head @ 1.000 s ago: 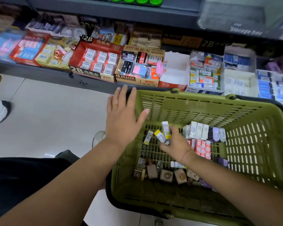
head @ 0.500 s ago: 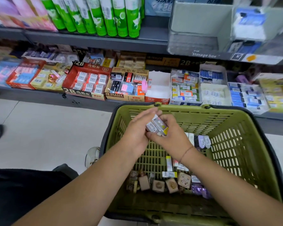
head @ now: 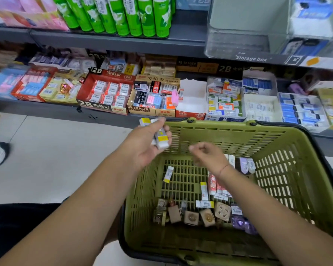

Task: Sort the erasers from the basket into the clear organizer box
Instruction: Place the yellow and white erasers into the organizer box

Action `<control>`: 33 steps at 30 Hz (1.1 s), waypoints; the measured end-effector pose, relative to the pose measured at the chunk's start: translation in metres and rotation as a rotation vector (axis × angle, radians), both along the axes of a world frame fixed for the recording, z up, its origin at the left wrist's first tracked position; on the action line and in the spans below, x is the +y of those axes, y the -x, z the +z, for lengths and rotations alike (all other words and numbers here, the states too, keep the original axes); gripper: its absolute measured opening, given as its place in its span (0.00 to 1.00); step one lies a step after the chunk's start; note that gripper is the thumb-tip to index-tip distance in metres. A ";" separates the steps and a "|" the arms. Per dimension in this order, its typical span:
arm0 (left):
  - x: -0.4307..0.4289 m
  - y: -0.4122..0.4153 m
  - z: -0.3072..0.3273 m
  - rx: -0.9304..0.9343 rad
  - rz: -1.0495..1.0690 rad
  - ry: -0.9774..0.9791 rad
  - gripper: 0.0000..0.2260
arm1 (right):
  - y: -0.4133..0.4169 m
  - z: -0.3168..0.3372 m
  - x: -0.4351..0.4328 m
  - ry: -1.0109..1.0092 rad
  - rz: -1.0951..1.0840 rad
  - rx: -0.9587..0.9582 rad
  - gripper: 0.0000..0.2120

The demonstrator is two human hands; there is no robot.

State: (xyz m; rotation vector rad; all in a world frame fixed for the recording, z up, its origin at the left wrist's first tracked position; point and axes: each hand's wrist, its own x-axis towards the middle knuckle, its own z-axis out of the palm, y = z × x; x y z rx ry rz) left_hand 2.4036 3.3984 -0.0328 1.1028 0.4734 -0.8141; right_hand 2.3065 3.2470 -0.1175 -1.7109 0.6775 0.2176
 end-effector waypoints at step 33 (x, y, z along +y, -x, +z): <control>-0.004 0.014 -0.055 0.188 -0.374 0.057 0.26 | -0.003 0.032 0.005 0.408 0.415 -0.327 0.29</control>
